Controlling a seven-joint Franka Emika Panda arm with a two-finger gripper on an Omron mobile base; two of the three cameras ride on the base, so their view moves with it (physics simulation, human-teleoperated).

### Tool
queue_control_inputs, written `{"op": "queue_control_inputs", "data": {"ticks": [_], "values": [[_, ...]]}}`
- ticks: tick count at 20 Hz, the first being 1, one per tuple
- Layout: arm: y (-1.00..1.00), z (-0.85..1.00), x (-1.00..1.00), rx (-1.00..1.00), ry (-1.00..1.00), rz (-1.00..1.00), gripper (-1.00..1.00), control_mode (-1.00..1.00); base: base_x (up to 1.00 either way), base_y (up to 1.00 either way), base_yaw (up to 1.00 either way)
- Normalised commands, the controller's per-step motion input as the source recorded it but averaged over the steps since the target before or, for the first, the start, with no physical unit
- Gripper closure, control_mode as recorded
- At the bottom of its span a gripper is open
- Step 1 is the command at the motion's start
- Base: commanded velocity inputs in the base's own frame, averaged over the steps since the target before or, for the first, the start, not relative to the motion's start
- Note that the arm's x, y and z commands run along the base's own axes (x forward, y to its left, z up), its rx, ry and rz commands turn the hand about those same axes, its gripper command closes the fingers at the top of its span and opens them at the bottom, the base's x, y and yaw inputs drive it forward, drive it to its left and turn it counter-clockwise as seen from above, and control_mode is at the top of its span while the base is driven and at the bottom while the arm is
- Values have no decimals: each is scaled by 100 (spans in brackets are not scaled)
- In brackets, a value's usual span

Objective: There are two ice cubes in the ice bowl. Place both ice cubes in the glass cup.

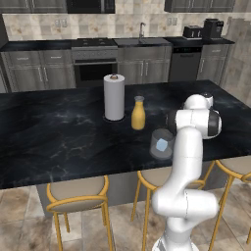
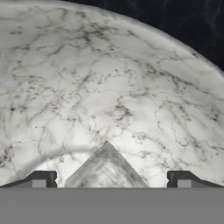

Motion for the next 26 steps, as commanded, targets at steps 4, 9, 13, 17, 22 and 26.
{"op": "queue_control_inputs", "data": {"ticks": [4,9,13,17,22,26], "values": [[0,-15,1,0,0,0,-100,-100,0,0,0],[0,-12,0,0,0,0,-100,-100,0,0,0],[0,-9,0,0,0,0,-100,-100,0,0,0],[0,-4,8,0,0,0,-100,-100,0,0,0],[0,-4,11,0,0,0,-100,-100,0,0,0],[0,-2,8,0,0,0,100,-100,0,0,0]]}}
